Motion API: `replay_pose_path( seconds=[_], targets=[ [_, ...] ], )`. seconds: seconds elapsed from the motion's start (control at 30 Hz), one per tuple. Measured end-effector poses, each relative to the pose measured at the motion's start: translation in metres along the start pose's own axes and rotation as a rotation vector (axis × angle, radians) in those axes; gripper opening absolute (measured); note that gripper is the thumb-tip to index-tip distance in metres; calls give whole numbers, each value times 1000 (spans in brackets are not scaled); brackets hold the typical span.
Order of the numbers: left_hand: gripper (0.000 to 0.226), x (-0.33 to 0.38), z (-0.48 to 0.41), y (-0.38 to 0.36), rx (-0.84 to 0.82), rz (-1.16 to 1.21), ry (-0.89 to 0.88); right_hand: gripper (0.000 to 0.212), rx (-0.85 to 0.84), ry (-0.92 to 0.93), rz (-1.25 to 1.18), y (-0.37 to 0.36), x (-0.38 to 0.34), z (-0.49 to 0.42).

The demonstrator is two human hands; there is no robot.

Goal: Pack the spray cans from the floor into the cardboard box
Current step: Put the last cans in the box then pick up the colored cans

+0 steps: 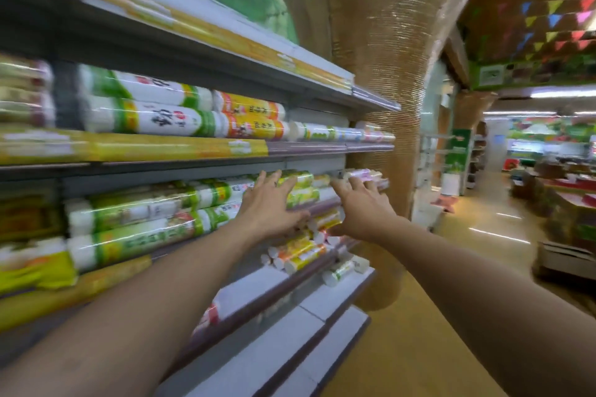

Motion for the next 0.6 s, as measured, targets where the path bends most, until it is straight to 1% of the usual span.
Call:
replay_pose_path(
  seconds=[0.07, 0.2, 0.3, 0.47, 0.6],
  targets=[
    [86, -14, 26, 16, 24, -35, 67, 102, -6, 88, -17, 3, -20, 4],
    [84, -46, 81, 45, 36, -104, 213, 104, -23, 207, -82, 2, -68, 14],
    [86, -74, 136, 68, 62, -154, 357, 107, -35, 326, -148, 6, -118, 24],
    [89, -110, 233, 119, 39, -278, 566, 105, -25, 522, -255, 21, -210, 60],
    [89, -135, 289, 168, 114, -256, 682, 108, -1, 639, -277, 41, -274, 88]
  ],
)
Point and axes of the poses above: each hand's wrist, its own z-axis away from the middle knuckle, its own y-axis out of the back of the hand, x = y × z, the point moved 2 cm from there along -z, towards the middle knuckle, and after that the axes turned 6 degrees about y, right-handed, at the moved point
